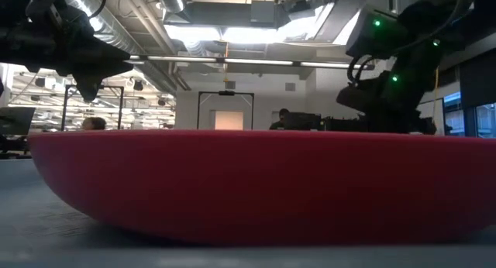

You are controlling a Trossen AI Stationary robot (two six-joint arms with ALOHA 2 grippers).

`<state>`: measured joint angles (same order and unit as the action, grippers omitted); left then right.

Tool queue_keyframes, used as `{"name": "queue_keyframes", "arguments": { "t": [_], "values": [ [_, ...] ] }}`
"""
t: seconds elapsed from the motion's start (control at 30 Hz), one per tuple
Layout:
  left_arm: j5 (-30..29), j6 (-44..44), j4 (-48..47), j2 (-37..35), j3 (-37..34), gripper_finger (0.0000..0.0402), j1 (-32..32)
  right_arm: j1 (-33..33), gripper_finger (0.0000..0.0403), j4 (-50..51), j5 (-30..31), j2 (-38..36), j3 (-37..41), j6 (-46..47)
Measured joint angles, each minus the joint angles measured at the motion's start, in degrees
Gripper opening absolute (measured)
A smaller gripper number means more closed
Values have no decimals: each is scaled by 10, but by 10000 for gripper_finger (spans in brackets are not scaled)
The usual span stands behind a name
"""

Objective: Pick and place plate/cup/fork/spoon on tray
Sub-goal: Adjust the blue tray

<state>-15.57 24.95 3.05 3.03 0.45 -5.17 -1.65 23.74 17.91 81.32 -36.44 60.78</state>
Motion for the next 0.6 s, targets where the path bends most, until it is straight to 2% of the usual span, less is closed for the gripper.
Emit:
{"name": "queue_keyframes", "arguments": {
  "t": [0.17,0.6],
  "values": [
    [0,0,0,0,0,94,0,0,35,-10,-6,0,20,27],
    [0,0,0,0,0,94,0,-20,35,-35,-89,0,33,35]
  ]
}}
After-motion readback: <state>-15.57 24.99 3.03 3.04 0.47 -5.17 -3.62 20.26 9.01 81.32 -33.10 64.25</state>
